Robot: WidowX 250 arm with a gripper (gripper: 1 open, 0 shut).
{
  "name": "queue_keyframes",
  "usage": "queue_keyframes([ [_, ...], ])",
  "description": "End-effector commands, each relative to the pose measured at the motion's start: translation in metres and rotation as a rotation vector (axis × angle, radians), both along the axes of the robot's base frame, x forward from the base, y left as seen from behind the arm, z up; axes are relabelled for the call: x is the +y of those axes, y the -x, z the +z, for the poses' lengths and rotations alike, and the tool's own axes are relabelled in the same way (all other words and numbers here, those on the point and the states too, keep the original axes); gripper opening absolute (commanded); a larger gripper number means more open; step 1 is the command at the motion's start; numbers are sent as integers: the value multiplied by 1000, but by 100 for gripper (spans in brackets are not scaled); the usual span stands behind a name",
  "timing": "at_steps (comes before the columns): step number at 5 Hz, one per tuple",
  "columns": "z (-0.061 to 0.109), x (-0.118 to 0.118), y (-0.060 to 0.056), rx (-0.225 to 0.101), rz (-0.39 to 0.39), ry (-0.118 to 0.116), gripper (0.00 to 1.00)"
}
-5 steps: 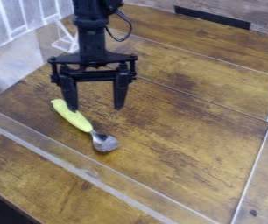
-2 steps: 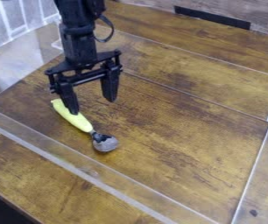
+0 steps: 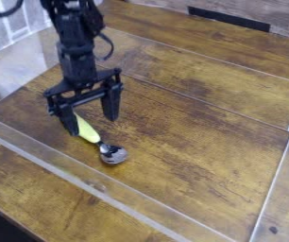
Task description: Move the green spoon to the right
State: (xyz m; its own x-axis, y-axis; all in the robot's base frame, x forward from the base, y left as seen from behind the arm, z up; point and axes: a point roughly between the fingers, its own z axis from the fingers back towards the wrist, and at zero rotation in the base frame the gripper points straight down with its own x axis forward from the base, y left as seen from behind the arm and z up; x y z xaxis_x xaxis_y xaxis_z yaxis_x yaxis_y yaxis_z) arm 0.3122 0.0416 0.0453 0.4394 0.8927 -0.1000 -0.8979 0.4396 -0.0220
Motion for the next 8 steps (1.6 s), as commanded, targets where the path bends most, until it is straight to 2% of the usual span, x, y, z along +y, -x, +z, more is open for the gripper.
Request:
queue_keyframes([
  [1,-2,7,-3,-34,124,1,100],
  [2,-6,8,-5,-32,187,6,100],
  [3,-6,15,2,-31,242,8,0],
  [4,-2,21,8,-32,283,10,0],
  [8,8,-3,10,-62,330,17,0],
])
